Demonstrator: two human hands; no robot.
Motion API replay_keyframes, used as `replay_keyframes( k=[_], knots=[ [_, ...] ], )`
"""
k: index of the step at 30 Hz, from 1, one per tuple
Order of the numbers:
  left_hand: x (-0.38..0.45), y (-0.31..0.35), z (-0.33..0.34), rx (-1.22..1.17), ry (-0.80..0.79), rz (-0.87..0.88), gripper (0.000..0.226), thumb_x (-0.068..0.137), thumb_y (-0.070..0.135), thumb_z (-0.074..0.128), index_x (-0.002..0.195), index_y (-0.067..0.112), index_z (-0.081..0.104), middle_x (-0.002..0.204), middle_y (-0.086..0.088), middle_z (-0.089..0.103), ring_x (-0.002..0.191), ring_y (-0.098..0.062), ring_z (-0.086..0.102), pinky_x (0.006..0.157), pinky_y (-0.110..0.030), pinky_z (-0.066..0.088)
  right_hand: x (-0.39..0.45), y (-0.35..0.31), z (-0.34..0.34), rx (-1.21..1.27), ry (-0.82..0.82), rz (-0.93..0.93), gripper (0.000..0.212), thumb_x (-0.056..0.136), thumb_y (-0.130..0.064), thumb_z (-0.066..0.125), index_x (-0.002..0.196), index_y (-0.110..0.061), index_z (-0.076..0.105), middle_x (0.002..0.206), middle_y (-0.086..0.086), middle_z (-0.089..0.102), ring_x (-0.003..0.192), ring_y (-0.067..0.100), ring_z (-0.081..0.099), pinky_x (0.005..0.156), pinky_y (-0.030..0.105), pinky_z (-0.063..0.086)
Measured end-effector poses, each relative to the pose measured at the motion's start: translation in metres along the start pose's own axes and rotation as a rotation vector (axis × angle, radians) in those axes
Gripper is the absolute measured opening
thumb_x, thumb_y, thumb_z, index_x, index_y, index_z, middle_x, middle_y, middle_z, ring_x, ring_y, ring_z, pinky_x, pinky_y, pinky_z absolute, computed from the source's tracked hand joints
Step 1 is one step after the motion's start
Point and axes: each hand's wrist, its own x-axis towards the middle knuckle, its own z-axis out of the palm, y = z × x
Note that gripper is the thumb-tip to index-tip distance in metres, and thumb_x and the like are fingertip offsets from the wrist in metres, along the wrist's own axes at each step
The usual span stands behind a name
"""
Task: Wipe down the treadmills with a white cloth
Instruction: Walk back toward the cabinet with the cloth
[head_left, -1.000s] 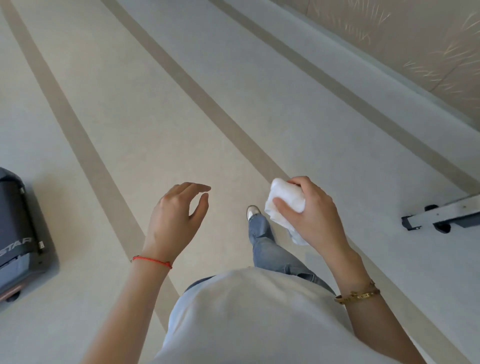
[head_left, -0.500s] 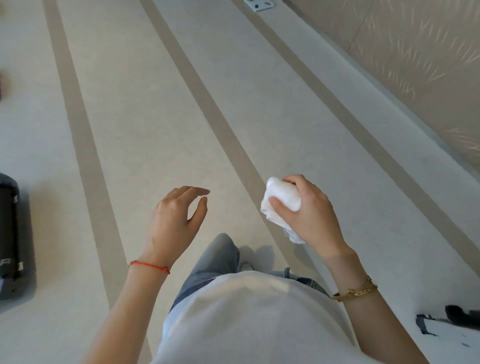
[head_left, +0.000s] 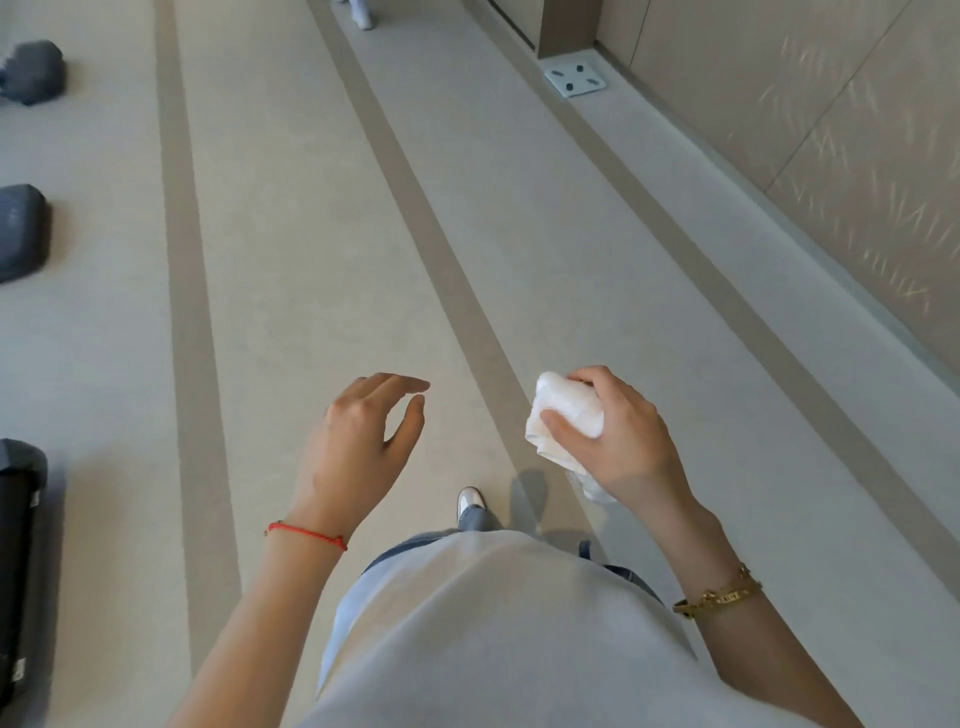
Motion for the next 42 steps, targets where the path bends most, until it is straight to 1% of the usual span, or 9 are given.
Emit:
replay_keyframes(
  k=[6, 11, 15, 19, 23, 27, 32, 37, 42],
  knots=[
    [0.137, -0.042, -0.004, 0.031, -0.01, 0.017, 0.017, 0.096, 0.015, 0.059, 0.108, 0.013, 0.072, 0.103, 0.003, 0.07, 0.098, -0.019, 0.065, 0.084, -0.034, 0.052, 0.136, -0.036, 0.005, 0.017, 0.058, -0.049, 0.04, 0.083, -0.05, 0.066, 0.112, -0.026, 0.056, 0.1, -0.009, 0.061, 0.09, 0.014, 0.055, 0.073, 0.032, 0.048],
    [0.23, -0.07, 0.008, 0.03, -0.046, 0.005, 0.017, 0.096, 0.013, 0.06, 0.107, 0.011, 0.073, 0.102, 0.001, 0.072, 0.098, -0.02, 0.067, 0.085, -0.03, 0.051, 0.239, -0.043, 0.016, -0.018, 0.001, -0.038, 0.042, 0.084, -0.053, 0.063, 0.115, -0.025, 0.054, 0.105, -0.009, 0.062, 0.095, 0.015, 0.055, 0.074, 0.032, 0.048],
    [0.31, -0.1, 0.026, 0.041, -0.042, -0.017, 0.015, 0.094, 0.01, 0.062, 0.105, 0.01, 0.073, 0.099, 0.0, 0.072, 0.094, -0.02, 0.068, 0.084, -0.024, 0.048, 0.326, -0.04, 0.03, -0.01, -0.01, -0.043, 0.043, 0.084, -0.053, 0.063, 0.113, -0.022, 0.055, 0.103, -0.007, 0.063, 0.093, 0.015, 0.055, 0.072, 0.031, 0.047],
    [0.407, -0.121, 0.036, 0.043, -0.024, -0.032, 0.015, 0.094, 0.009, 0.063, 0.104, 0.01, 0.074, 0.099, 0.0, 0.073, 0.093, -0.02, 0.068, 0.082, -0.026, 0.05, 0.429, -0.041, 0.035, 0.002, -0.022, -0.04, 0.04, 0.084, -0.052, 0.063, 0.112, -0.024, 0.055, 0.101, -0.009, 0.063, 0.091, 0.014, 0.055, 0.072, 0.032, 0.047],
    [0.516, -0.132, 0.037, 0.047, 0.021, -0.046, 0.015, 0.093, 0.009, 0.063, 0.104, 0.011, 0.074, 0.099, 0.001, 0.073, 0.093, -0.021, 0.069, 0.078, -0.036, 0.055, 0.541, -0.053, 0.029, 0.003, -0.012, -0.065, 0.04, 0.084, -0.054, 0.062, 0.112, -0.026, 0.054, 0.102, -0.011, 0.062, 0.091, 0.012, 0.054, 0.071, 0.029, 0.043],
    [0.616, -0.144, 0.038, 0.059, 0.031, -0.039, 0.015, 0.093, 0.009, 0.064, 0.103, 0.012, 0.074, 0.099, 0.001, 0.073, 0.093, -0.021, 0.069, 0.077, -0.033, 0.054, 0.645, -0.067, 0.021, 0.004, -0.013, -0.084, 0.043, 0.084, -0.057, 0.059, 0.114, -0.027, 0.053, 0.105, -0.011, 0.063, 0.094, 0.011, 0.055, 0.074, 0.03, 0.047],
    [0.717, -0.17, 0.042, 0.055, 0.029, -0.063, 0.015, 0.093, 0.01, 0.064, 0.103, 0.013, 0.074, 0.1, 0.001, 0.073, 0.094, -0.02, 0.069, 0.078, -0.034, 0.055, 0.753, -0.08, 0.024, -0.018, -0.041, -0.097, 0.045, 0.083, -0.059, 0.058, 0.115, -0.028, 0.053, 0.106, -0.012, 0.062, 0.094, 0.01, 0.055, 0.071, 0.023, 0.042],
    [0.823, -0.214, 0.055, 0.042, 0.015, -0.091, 0.016, 0.094, 0.011, 0.063, 0.104, 0.013, 0.074, 0.1, 0.001, 0.073, 0.094, -0.021, 0.069, 0.078, -0.037, 0.055, 0.861, -0.086, 0.048, -0.02, -0.046, -0.077, 0.045, 0.083, -0.059, 0.058, 0.115, -0.029, 0.053, 0.105, -0.012, 0.062, 0.093, 0.01, 0.055, 0.071, 0.024, 0.044],
    [0.949, -0.258, 0.056, 0.035, 0.018, -0.06, 0.016, 0.094, 0.012, 0.062, 0.104, 0.014, 0.074, 0.1, 0.002, 0.072, 0.094, -0.019, 0.068, 0.078, -0.033, 0.054, 0.986, -0.106, 0.07, -0.011, -0.017, -0.068, 0.043, 0.083, -0.059, 0.059, 0.114, -0.029, 0.053, 0.104, -0.012, 0.062, 0.093, 0.01, 0.055, 0.073, 0.026, 0.045]
  ],
)
